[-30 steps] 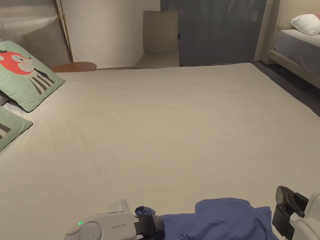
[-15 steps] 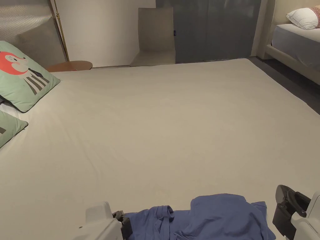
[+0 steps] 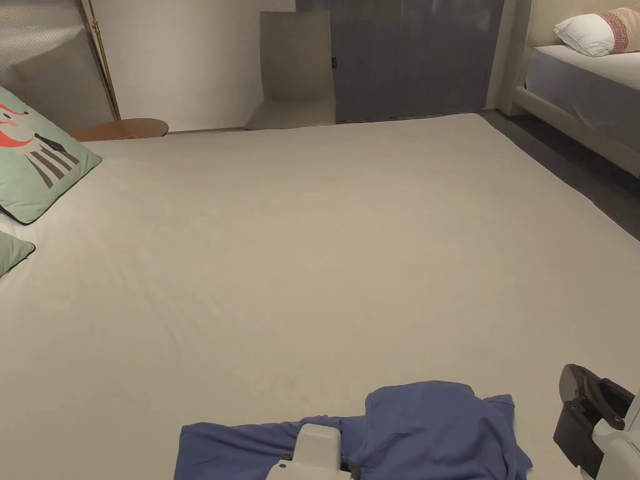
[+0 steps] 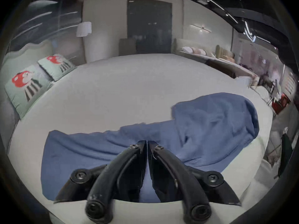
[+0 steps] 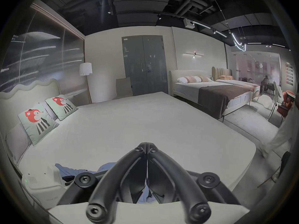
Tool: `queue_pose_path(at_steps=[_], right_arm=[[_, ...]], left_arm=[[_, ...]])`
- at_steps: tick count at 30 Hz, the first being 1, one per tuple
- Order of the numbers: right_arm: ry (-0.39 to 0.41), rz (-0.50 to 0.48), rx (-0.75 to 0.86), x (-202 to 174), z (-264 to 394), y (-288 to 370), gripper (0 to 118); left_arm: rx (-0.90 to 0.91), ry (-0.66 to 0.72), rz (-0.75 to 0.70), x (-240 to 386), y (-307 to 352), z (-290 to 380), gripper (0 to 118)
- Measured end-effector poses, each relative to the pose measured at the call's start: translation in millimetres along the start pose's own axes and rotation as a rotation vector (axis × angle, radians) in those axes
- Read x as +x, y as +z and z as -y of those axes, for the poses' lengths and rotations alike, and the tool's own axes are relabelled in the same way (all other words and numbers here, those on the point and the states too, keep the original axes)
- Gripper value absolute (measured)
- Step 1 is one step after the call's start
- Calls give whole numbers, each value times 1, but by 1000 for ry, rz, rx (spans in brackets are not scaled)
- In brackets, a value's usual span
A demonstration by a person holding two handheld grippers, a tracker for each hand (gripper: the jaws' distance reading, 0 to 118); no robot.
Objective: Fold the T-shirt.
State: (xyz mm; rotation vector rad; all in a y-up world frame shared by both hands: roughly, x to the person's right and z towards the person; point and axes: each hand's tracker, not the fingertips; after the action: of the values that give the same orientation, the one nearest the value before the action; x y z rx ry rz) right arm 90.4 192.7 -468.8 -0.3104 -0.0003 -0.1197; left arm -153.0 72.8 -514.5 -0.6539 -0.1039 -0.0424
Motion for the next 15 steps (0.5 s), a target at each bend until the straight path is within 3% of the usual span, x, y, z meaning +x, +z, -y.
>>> queue_pose_path(at_steps=[3,7,9,15], right_arm=[[-6,3,6,1,0,1,0],[1,2,4,-4,-3,2,0],[2,4,7,-3,-5,3,0],[2,-2,17,-6,-8,0,0]], left_arm=[[-15,75,32,0,-4,-8,3],[19,135,232,-8,4,-19,3],[36,170,259,-20,12,-26,3],[58,501,385,-127,48,-40,3]])
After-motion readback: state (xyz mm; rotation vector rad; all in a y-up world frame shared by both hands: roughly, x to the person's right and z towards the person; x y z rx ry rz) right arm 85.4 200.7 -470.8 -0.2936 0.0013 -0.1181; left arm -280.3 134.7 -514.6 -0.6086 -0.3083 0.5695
